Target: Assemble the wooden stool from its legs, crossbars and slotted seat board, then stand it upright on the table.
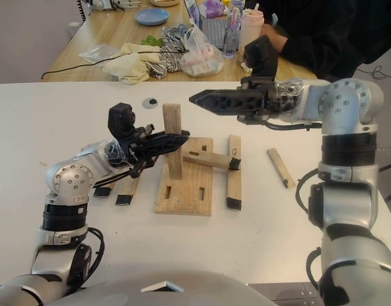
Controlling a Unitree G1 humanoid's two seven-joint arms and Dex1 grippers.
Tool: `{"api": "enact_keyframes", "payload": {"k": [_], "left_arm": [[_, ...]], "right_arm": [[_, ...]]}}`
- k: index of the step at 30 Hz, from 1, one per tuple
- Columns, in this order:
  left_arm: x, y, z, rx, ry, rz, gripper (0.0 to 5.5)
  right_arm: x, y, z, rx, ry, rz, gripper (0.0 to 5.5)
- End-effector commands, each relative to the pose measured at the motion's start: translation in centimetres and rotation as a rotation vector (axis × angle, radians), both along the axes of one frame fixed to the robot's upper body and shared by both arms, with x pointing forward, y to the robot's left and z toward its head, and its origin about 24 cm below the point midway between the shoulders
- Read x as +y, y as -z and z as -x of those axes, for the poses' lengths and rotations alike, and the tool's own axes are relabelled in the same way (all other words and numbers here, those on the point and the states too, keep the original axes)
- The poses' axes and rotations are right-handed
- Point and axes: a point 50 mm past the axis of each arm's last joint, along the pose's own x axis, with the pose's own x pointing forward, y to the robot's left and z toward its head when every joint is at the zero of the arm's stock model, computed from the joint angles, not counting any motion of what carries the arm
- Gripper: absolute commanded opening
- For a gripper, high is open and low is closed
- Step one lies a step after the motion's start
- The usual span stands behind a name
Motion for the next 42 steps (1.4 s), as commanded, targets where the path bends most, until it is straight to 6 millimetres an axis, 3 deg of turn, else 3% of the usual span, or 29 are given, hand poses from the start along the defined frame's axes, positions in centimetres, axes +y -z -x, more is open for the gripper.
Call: {"api": "enact_keyframes", "payload": {"k": [1, 5, 18, 27, 29, 34, 39, 42], "left_arm": [[-0.9, -0.1, 0.3, -0.01, -0.017, 0.008, 0.37], [-1.5, 0.7, 0.2, 0.0, -0.053, -0.039, 0.37], [-0.7, 1.4, -0.1, 0.018, -0.131, -0.067, 0.37], [-0.6, 1.5, -0.5, 0.023, -0.139, -0.067, 0.37], [-0.4, 1.4, -0.8, 0.027, -0.146, -0.067, 0.78], [0.0, 1.3, -0.8, 0.037, -0.14, -0.069, 1.51], [0.0, 1.1, -1.1, 0.034, -0.14, -0.078, 2.3], [0.6, 0.6, -1.5, 0.014, -0.192, -0.07, 2.49]], "right_arm": [[1.8, 1.6, 0.1, -0.016, 0.057, 0.06, 3.87], [3.3, 2.4, -0.2, -0.016, 0.163, 0.108, 3.26], [2.2, 1.9, 0.4, 0.01, 0.16, 0.177, 1.28], [2.4, 1.3, 0.1, -0.01, 0.176, 0.15, 1.16], [2.4, 1.3, -0.2, -0.023, 0.201, 0.132, 1.12], [2.4, 1.7, -0.7, -0.04, 0.253, 0.111, 0.38], [2.3, 1.8, -0.9, -0.039, 0.274, 0.091, 0.38], [2.0, 1.9, -1.5, -0.08, 0.321, 0.097, 0.38]]}}
